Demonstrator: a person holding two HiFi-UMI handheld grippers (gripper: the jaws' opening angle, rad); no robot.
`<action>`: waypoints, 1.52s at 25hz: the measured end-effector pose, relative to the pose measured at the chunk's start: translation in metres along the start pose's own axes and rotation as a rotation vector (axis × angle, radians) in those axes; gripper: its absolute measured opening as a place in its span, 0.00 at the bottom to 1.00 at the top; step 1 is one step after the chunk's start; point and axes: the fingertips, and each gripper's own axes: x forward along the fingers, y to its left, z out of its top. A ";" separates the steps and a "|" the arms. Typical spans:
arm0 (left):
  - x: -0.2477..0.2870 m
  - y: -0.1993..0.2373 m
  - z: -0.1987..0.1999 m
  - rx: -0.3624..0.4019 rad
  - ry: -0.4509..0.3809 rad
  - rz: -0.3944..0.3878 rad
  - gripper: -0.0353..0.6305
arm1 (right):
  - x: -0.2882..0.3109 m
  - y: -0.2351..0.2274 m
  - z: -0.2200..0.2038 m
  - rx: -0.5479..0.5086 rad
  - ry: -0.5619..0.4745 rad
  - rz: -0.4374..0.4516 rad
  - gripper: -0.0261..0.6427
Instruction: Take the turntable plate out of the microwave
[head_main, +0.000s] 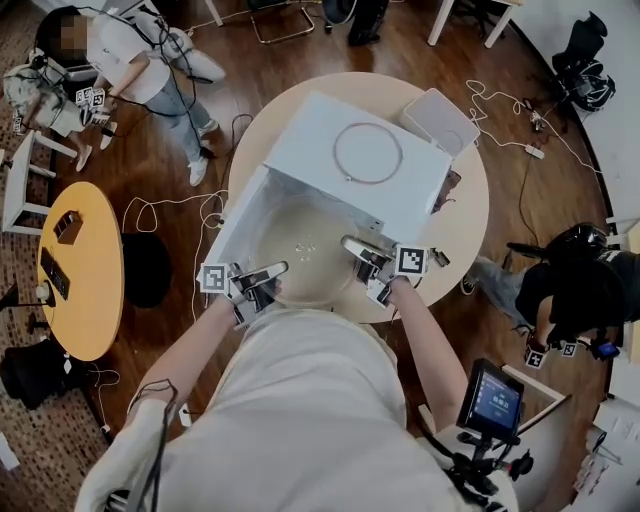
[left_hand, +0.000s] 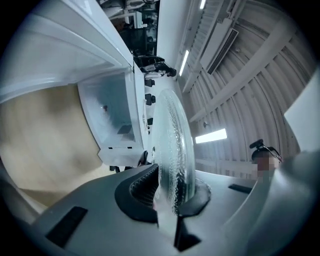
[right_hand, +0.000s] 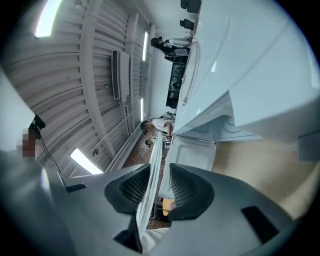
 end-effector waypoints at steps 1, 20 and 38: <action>0.002 -0.004 -0.003 0.014 0.022 -0.002 0.10 | -0.001 0.005 0.003 -0.010 0.012 0.017 0.19; 0.033 -0.073 0.007 0.198 0.221 -0.093 0.10 | -0.029 0.090 0.011 -0.119 0.193 0.127 0.19; 0.043 -0.080 0.001 0.190 0.140 -0.066 0.10 | -0.060 0.112 0.010 -0.051 -0.018 0.091 0.08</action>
